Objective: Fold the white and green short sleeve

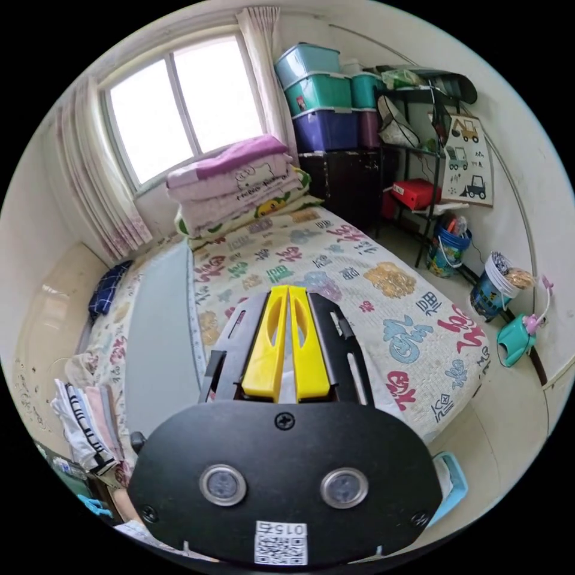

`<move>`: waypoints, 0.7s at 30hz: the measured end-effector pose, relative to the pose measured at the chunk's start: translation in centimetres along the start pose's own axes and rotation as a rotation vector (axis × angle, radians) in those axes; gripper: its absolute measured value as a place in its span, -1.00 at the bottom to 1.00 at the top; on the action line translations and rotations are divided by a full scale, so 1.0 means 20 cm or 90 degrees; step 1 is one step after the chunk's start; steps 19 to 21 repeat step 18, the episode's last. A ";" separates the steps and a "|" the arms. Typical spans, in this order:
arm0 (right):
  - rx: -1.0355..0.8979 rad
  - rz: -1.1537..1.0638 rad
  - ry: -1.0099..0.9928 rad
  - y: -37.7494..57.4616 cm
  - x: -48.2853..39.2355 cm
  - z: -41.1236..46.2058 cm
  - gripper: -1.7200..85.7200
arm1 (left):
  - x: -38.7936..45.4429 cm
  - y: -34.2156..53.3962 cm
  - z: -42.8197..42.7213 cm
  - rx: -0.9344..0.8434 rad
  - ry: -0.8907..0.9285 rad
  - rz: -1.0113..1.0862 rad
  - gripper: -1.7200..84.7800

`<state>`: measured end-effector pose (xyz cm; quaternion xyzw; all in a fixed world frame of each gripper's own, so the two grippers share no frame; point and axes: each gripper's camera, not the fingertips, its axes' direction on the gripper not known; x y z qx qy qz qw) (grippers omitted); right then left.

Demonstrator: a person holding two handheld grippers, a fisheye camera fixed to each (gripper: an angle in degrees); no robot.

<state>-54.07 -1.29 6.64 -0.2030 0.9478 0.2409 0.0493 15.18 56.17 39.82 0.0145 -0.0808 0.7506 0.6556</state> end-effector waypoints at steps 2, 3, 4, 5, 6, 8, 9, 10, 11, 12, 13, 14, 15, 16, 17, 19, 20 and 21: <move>0.027 -0.006 -0.017 0.09 -0.17 -0.12 -0.97 | 0.04 0.10 -0.20 0.006 0.002 0.018 -0.90; 0.047 -0.004 -0.031 0.16 -0.27 -0.21 -0.97 | 0.06 0.16 -0.35 0.015 0.002 0.034 -0.91; 0.070 -0.008 -0.051 0.24 -0.38 -0.30 -0.97 | 0.09 0.23 -0.51 0.028 -0.003 0.051 -0.91; 0.082 -0.014 -0.062 0.28 -0.44 -0.35 -0.97 | 0.10 0.27 -0.58 0.035 -0.007 0.059 -0.90; 0.101 -0.031 -0.077 0.37 -0.56 -0.42 -0.97 | 0.11 0.34 -0.74 0.049 -0.014 0.073 -0.90; 0.117 -0.060 -0.079 0.51 -0.75 -0.49 -0.97 | 0.12 0.46 -0.99 0.073 -0.029 0.094 -0.89; 0.132 -0.088 -0.071 0.62 -0.89 -0.53 -0.97 | 0.12 0.54 -1.15 0.092 -0.043 0.106 -0.88; 0.154 -0.118 -0.060 0.74 -1.02 -0.57 -0.97 | 0.11 0.63 -1.31 0.118 -0.062 0.117 -0.87; 0.165 -0.133 -0.056 0.80 -1.09 -0.58 -0.97 | 0.10 0.68 -1.39 0.133 -0.072 0.122 -0.86; 0.187 -0.164 -0.051 0.93 -1.23 -0.59 -0.97 | 0.08 0.77 -1.54 0.164 -0.096 0.129 -0.86; 0.207 -0.193 -0.054 1.07 -1.36 -0.58 -0.97 | 0.06 0.88 -1.69 0.193 -0.121 0.134 -0.86; 0.215 -0.206 -0.058 1.14 -1.42 -0.56 -0.97 | 0.04 0.93 -1.76 0.205 -0.133 0.135 -0.85; 0.226 -0.237 -0.069 1.29 -1.55 -0.53 -0.97 | 0.00 1.03 -1.89 0.225 -0.153 0.131 -0.85; 0.230 -0.273 -0.087 1.45 -1.67 -0.47 -0.97 | -0.04 1.13 -2.01 0.239 -0.165 0.126 -0.85; 0.231 -0.291 -0.095 1.53 -1.73 -0.44 -0.97 | -0.07 1.18 -2.07 0.243 -0.169 0.124 -0.85; 0.229 -0.336 -0.112 1.71 -1.85 -0.35 -0.97 | -0.11 1.28 -2.19 0.251 -0.179 0.123 -0.85; 0.229 -0.336 -0.112 1.71 -1.85 -0.35 -0.97 | -0.11 1.28 -2.19 0.251 -0.179 0.123 -0.85; 0.229 -0.336 -0.112 1.71 -1.85 -0.35 -0.97 | -0.11 1.28 -2.19 0.251 -0.179 0.123 -0.85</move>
